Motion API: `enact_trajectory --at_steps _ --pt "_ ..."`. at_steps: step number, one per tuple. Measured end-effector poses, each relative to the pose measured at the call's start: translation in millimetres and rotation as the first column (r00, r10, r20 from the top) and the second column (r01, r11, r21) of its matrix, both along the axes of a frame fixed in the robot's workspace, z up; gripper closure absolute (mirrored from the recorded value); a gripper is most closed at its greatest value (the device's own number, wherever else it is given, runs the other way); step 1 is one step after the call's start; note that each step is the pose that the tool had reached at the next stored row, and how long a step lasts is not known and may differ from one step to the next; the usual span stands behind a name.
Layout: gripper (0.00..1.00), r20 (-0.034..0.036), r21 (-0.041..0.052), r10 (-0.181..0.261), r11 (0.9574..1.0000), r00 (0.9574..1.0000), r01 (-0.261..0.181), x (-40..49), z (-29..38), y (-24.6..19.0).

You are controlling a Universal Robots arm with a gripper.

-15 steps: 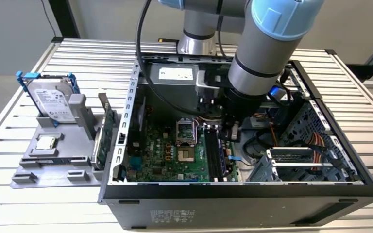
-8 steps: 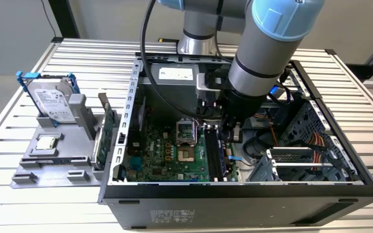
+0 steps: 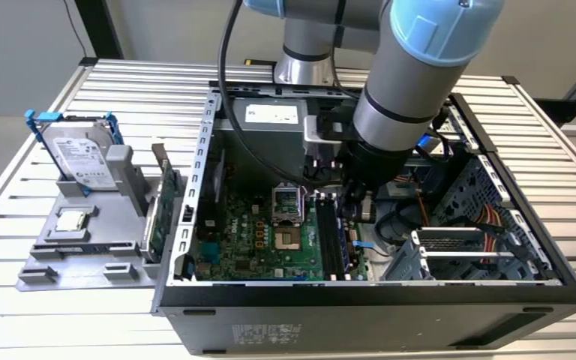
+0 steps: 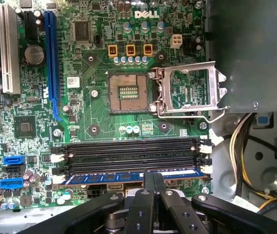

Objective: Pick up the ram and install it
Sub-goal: 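Press down the ram until it locks into place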

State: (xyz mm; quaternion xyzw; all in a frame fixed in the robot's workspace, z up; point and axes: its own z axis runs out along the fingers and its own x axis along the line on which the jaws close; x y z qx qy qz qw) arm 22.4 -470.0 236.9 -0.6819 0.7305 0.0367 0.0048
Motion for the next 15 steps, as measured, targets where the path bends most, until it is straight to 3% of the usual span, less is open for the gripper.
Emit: enact_trajectory --at_steps 6,9,15 --pt "1.00 -0.0020 0.0001 0.000 1.0000 1.0000 0.000 3.2 -0.6 -10.8" --pt "1.00 -0.0018 0.0001 0.000 1.0000 1.0000 0.000 3.2 -1.4 -11.1" --pt "1.00 -0.0012 0.0001 0.000 1.0000 1.0000 0.000 2.4 -12.3 -11.1"
